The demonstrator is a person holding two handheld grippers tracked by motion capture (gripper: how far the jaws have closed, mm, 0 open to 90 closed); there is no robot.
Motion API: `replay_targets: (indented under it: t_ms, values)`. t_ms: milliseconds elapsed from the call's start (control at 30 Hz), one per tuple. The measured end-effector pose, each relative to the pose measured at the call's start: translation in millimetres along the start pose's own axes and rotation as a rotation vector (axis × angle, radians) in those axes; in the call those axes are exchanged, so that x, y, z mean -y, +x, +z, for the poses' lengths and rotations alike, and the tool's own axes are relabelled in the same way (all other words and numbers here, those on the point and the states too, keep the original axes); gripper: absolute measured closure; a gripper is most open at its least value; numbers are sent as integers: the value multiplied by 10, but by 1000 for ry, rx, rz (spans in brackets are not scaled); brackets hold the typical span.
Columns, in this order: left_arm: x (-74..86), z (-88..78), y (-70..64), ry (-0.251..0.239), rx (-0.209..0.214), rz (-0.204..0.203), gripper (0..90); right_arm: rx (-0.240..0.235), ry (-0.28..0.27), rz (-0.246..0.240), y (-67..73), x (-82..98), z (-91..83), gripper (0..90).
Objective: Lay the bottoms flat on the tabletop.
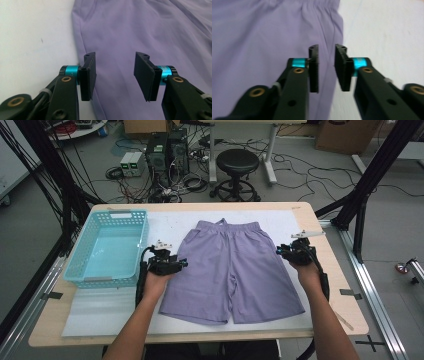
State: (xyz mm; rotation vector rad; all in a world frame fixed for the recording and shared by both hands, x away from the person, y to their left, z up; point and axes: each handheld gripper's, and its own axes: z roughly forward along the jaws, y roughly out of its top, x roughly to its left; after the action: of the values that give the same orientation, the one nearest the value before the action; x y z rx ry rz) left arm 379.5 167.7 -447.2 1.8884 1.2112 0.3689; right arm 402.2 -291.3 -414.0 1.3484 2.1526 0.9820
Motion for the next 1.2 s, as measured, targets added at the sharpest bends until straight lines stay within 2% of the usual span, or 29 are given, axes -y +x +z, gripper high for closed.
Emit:
replay_targets:
  t_ms: [133, 167, 200, 233, 267, 300, 367, 400, 433, 467, 500, 533, 600, 667, 733, 767, 867, 967, 1000, 1033, 1067, 1100, 1133, 1200]
  values:
    - [174, -121, -51, -19, 19, -7, 524, -10, 23, -18, 7, 290, -172, 816]
    - [212, -152, -65, -16, 20, 0, 525, -15, 31, -21, 32, 428, -237, 817]
    - [251, -177, -79, -24, 29, 0, 525, -15, 31, -21, 32, 428, -237, 817]
    - [288, -203, -89, -30, 33, 0, 524, -28, 31, -18, 66, 542, -280, 804]
    - [319, -231, -95, -30, 34, 2, 524, -28, 31, -18, 66, 542, -280, 804]
    - [348, -258, -101, -33, 34, 3, 523, -36, 35, -24, 123, 635, -294, 738]
    - [395, -307, -113, -42, 41, -1, 519, -40, 41, -26, 157, 674, -292, 729]
    - [415, -331, -125, -42, 44, 2, 517, -38, 73, -47, 205, 731, -255, 738]
    - [445, -382, -150, -49, 49, 8, 517, -23, 80, -63, 228, 740, -240, 778]
    - [445, -382, -150, -49, 49, 8, 517, -23, 80, -63, 228, 740, -240, 778]
    - [458, -409, -166, -54, 54, 10, 517, -2, 107, -96, 241, 711, -244, 900]
    - [469, -439, -182, -53, 58, 15, 517, -2, 107, -96, 241, 711, -244, 900]
    - [495, -496, -211, -54, 67, 22, 517, 31, 113, -119, 247, 704, -265, 900]
    - [526, -548, -241, -58, 86, 22, 517, 45, 109, -105, 216, 707, -282, 900]
    - [556, -596, -268, -59, 94, 43, 517, 56, 95, -53, 116, 726, -328, 900]
    - [571, -614, -279, -61, 92, 52, 515, 67, 91, -25, 49, 773, -363, 900]
    - [607, -647, -281, -50, 80, 76, 513, 62, 59, -2, 15, 799, -413, 899]
    - [628, -652, -270, -49, 78, 74, 508, 4, -40, 46, 47, 768, -505, 714]
    - [637, -655, -269, -53, 75, 71, 504, -21, -69, 53, 111, 746, -523, 616]
    - [649, -663, -273, -56, 76, 69, 504, -21, -69, 53, 111, 746, -523, 616]
    - [661, -679, -275, -56, 76, 69, 504, -44, -64, 57, 146, 743, -516, 594]
    - [677, -696, -282, -61, 77, 65, 504, -43, -27, 22, 221, 758, -482, 588]
    - [689, -715, -281, -64, 77, 67, 504, -43, -27, 22, 221, 758, -482, 588]
    - [711, -762, -271, -73, 76, 61, 503, 5, 38, -24, 270, 793, -446, 604]
